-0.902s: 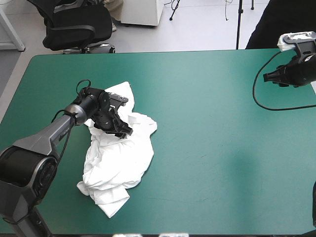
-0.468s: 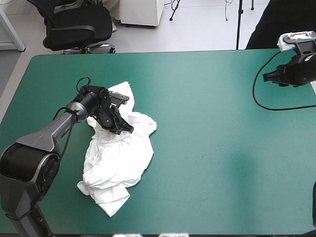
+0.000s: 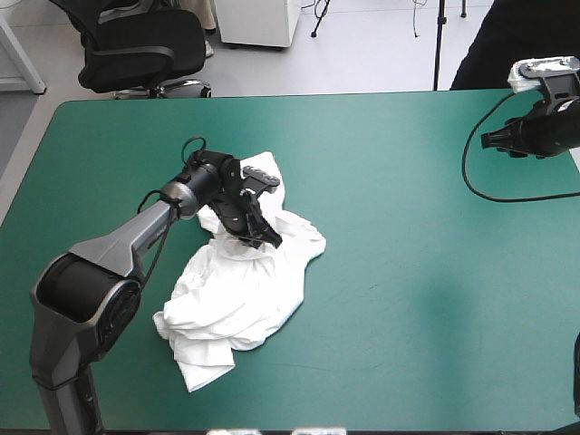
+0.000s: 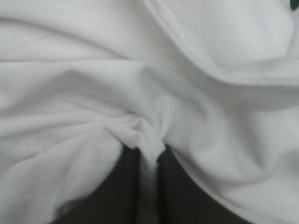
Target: Fold the cloth
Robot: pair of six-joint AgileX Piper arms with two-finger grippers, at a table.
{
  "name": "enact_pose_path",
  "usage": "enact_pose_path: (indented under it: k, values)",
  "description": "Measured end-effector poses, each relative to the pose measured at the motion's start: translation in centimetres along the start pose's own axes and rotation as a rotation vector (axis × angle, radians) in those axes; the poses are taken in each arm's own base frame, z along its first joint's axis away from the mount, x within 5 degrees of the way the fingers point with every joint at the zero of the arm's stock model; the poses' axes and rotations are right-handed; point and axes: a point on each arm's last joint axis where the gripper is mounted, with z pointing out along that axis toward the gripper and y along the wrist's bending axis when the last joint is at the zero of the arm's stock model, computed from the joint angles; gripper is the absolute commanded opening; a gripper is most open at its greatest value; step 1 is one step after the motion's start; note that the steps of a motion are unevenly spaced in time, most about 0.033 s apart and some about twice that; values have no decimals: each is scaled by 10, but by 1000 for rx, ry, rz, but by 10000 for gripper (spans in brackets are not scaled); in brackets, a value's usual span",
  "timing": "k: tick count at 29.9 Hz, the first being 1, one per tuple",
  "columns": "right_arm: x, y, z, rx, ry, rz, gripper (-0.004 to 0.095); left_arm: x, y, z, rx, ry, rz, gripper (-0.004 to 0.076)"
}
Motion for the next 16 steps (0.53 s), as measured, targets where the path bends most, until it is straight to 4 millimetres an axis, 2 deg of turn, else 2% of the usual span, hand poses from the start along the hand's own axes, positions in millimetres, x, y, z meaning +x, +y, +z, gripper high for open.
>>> enact_pose_path:
  k: [9, 16]
  values:
    - [0, 0, 0, 0, 0, -1, 391, -46, -62, 7, 83, -64, 134, -17]
    - [0, 0, 0, 0, 0, -1, 391, -63, -90, 11, 136, -102, 177, -17]
